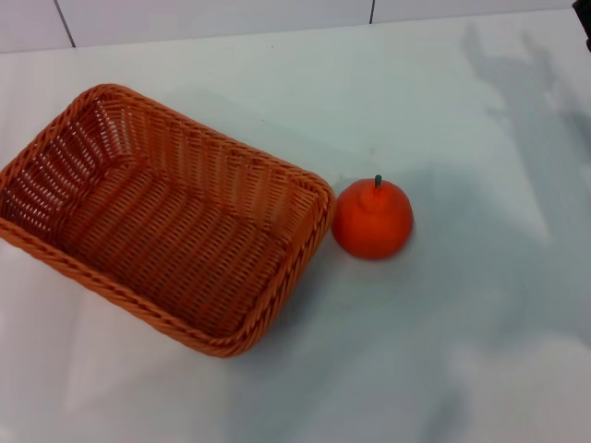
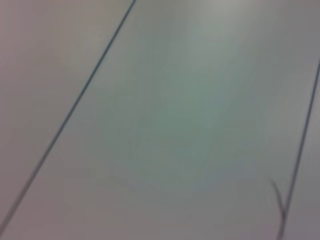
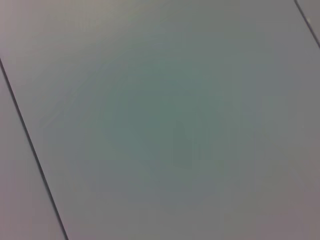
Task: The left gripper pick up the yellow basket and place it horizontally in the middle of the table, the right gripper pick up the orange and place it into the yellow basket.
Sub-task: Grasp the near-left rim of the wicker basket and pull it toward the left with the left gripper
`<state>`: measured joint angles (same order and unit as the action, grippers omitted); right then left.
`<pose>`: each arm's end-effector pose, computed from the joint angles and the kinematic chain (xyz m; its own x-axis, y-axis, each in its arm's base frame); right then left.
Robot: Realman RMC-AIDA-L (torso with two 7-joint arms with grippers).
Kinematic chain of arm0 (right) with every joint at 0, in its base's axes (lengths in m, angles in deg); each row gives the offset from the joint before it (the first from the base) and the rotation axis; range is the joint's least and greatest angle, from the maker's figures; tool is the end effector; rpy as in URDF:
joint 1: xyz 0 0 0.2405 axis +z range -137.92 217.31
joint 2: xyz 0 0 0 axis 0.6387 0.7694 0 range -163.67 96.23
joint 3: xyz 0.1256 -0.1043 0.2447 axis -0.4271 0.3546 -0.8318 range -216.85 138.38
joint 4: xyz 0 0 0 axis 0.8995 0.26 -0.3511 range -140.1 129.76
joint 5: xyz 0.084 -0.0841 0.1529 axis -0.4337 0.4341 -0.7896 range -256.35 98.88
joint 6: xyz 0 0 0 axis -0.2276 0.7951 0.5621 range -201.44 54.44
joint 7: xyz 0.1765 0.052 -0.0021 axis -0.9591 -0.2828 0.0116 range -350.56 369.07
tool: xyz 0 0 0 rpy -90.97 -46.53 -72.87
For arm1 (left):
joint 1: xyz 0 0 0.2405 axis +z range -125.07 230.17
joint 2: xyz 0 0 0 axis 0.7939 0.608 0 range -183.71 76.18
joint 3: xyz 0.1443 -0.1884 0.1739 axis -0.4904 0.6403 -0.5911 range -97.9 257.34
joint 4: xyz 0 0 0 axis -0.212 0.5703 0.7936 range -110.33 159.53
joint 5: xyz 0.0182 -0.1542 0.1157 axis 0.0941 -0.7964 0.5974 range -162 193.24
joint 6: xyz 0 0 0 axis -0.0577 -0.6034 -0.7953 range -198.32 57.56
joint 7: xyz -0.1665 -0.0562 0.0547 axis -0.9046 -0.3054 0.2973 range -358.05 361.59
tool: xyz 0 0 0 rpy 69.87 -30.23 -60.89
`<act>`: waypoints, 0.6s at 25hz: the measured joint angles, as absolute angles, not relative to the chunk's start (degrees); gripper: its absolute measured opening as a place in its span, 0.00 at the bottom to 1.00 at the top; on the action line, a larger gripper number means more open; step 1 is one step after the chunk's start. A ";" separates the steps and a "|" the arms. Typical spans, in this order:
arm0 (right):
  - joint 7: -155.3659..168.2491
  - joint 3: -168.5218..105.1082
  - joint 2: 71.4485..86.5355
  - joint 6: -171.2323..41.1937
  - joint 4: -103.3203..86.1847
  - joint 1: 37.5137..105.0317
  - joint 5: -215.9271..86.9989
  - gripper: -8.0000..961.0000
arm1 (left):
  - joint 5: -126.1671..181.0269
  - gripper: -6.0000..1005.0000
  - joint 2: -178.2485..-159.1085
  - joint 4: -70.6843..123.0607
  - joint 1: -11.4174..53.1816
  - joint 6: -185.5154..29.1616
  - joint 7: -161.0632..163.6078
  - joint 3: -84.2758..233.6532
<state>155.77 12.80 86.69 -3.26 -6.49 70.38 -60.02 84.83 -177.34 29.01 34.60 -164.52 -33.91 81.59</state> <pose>0.3458 0.4006 0.0163 -0.3628 -0.1340 0.9222 0.9281 0.0369 0.3705 -0.3641 0.2956 0.0514 0.3492 -0.4040 0.8455 0.9226 -0.0094 -0.3856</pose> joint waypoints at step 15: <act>155.76 12.82 86.60 -5.62 -6.49 70.82 -59.98 0.91 | 104.54 0.68 -164.67 61.97 33.65 -157.92 -86.43 55.20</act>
